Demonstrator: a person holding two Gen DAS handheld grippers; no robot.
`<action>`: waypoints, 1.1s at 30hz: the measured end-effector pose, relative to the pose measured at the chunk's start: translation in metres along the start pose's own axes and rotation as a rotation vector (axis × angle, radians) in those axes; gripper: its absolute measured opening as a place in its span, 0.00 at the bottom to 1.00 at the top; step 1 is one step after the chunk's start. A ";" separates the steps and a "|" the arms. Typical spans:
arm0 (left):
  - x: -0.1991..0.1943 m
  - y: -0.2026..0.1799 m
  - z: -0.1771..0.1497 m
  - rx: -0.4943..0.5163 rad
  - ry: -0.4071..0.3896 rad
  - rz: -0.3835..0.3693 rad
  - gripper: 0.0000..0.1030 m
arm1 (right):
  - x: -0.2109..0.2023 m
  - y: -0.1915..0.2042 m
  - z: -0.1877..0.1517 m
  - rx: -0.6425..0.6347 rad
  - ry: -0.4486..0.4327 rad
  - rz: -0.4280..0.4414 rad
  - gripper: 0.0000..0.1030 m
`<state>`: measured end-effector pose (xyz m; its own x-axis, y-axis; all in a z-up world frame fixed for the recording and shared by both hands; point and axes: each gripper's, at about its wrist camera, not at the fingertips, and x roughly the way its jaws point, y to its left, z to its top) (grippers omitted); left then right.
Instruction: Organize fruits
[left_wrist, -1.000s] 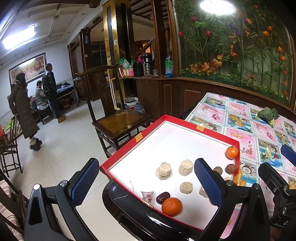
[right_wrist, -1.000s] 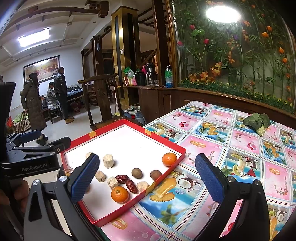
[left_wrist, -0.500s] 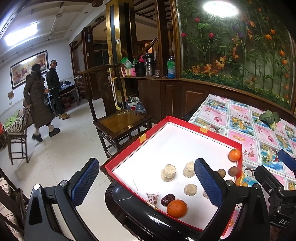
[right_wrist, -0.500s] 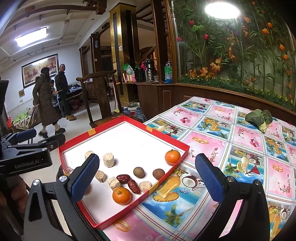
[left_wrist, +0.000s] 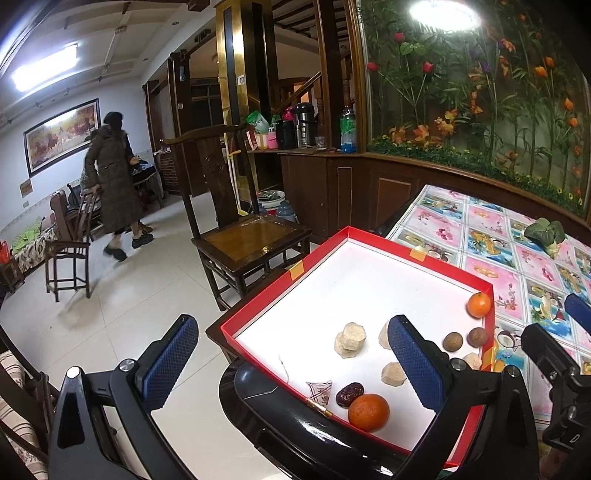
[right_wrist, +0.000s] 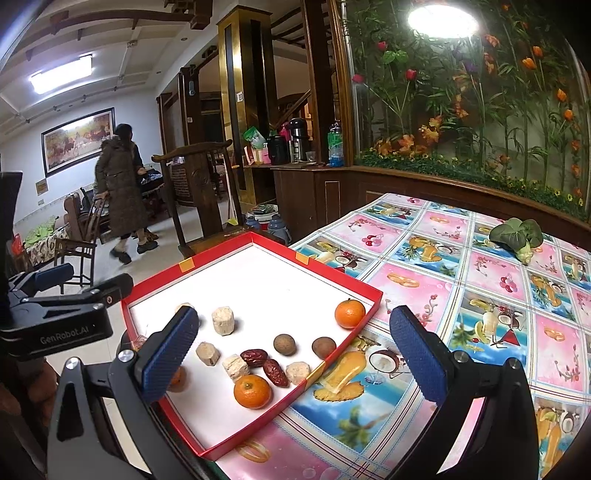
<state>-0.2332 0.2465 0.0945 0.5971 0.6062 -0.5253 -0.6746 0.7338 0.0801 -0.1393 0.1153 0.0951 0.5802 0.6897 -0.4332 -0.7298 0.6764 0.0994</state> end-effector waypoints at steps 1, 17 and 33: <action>0.000 0.000 0.000 0.001 0.000 0.003 1.00 | -0.001 0.000 0.000 0.000 -0.002 0.000 1.00; -0.004 0.005 0.000 -0.006 -0.001 0.007 1.00 | -0.004 0.006 0.002 -0.007 -0.006 0.007 1.00; -0.001 0.004 0.004 0.012 -0.001 0.009 1.00 | 0.005 0.010 0.004 0.005 0.005 0.019 1.00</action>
<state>-0.2344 0.2498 0.0985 0.5918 0.6132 -0.5232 -0.6746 0.7321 0.0950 -0.1422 0.1264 0.0978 0.5647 0.7010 -0.4356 -0.7386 0.6647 0.1122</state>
